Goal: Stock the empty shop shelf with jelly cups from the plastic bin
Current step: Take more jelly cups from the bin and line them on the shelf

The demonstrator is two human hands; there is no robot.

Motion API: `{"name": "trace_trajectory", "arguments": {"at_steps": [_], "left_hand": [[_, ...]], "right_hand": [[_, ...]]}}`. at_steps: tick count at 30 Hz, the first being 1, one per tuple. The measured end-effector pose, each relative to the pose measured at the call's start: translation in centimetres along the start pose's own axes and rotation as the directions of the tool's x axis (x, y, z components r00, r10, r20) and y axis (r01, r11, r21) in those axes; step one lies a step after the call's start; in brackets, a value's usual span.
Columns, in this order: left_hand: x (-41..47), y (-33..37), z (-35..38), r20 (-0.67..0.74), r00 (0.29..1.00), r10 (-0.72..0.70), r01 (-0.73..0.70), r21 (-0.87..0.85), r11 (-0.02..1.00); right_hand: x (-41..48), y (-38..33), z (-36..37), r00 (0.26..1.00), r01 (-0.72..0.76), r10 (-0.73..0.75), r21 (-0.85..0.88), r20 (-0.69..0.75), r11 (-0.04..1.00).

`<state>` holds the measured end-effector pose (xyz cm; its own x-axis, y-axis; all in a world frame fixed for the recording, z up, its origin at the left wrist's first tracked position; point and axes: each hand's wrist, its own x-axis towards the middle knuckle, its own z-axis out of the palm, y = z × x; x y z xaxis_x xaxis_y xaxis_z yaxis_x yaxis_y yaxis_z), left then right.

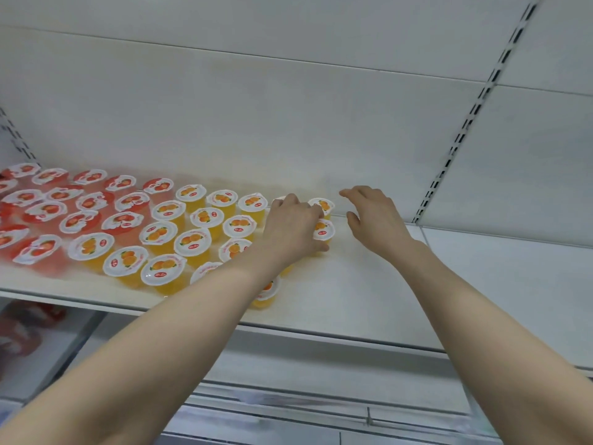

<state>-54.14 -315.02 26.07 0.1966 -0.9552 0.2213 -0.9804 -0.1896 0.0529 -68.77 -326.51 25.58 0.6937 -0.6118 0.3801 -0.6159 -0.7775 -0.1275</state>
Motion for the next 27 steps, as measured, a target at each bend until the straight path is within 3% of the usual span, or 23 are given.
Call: {"name": "trace_trajectory", "arguments": {"at_steps": [9, 16, 27], "left_hand": [[-0.6, -0.2, -1.1, -0.009, 1.000, -0.006, 0.006, -0.034, 0.999], [-2.9, -2.8, -3.6, -0.121, 0.993, -0.006, -0.005, -0.088, 0.996], [-15.6, -14.4, -9.6, -0.262, 0.962, -0.079, 0.081, -0.005, 0.997]], "right_hand": [[-0.5, -0.7, -1.0, 0.999, 0.028, -0.029, -0.043, -0.026, 0.999], [-1.1, -3.2, -2.8, 0.994, 0.102, -0.108, -0.142, -0.034, 0.985], [-2.5, -19.0, -4.6, 0.948, 0.307, -0.318, -0.175, -0.034, 0.935]]}}
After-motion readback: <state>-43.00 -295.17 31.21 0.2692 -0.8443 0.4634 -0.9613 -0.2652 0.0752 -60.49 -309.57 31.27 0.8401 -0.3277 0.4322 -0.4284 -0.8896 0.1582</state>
